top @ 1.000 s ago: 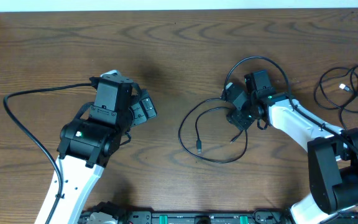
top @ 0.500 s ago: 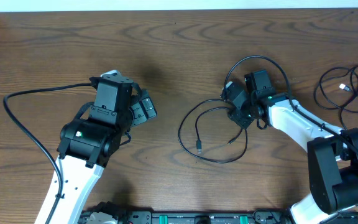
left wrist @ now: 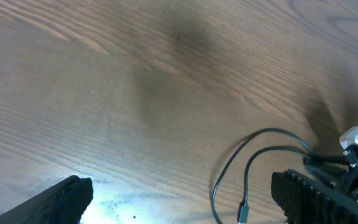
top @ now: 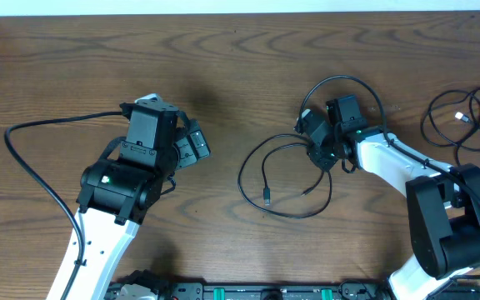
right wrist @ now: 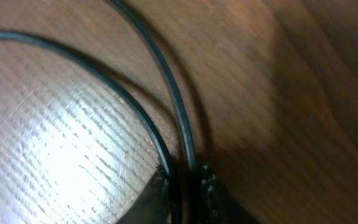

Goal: Untangle cables
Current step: 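Drag the black cable with the right gripper to the table's upper right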

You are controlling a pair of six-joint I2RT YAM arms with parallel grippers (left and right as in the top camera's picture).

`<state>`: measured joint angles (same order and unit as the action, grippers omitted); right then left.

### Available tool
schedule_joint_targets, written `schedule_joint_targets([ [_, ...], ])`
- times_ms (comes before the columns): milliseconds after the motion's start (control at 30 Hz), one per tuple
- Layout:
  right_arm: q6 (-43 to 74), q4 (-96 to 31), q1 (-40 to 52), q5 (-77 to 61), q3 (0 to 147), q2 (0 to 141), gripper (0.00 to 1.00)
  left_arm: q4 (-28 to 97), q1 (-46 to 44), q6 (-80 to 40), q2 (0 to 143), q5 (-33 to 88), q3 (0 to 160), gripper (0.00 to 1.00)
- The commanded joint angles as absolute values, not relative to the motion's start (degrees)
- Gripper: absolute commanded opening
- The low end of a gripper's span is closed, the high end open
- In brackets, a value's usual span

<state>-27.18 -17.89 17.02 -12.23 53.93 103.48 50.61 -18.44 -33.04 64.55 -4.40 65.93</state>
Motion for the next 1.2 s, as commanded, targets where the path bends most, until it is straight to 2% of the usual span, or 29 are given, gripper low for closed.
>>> schedule_joint_targets([
  [0,-26.6,-16.8,17.4,-12.4,53.5,104.9,0.01,50.8,-18.2,-33.3,64.4,-4.5,66.6,0.98],
  [267,-19.3,-3.9,17.3,-11.2,58.7,102.6,0.01,50.8,-18.2,-33.3,64.4,-4.5,66.6,0.98],
  [567,-21.2,2.6,15.2,5.9,73.4,101.9,0.01,50.8,-18.2,-33.3,64.4,-4.5,66.6,0.98],
  [767,-20.0,5.6,8.5,5.2,75.0,102.3,0.01,50.8,-18.2,-33.3,64.4,-4.5,66.6,0.98],
  [967,-14.8,5.7,1.4,-1.7,75.0,106.6,0.01,50.8,-18.2,-33.3,64.4,-4.5,66.6,0.98],
  [1167,-13.1,6.1,0.4,-7.1,75.0,109.1,0.01,50.8,-18.2,-33.3,64.4,-4.5,66.6,0.98],
])
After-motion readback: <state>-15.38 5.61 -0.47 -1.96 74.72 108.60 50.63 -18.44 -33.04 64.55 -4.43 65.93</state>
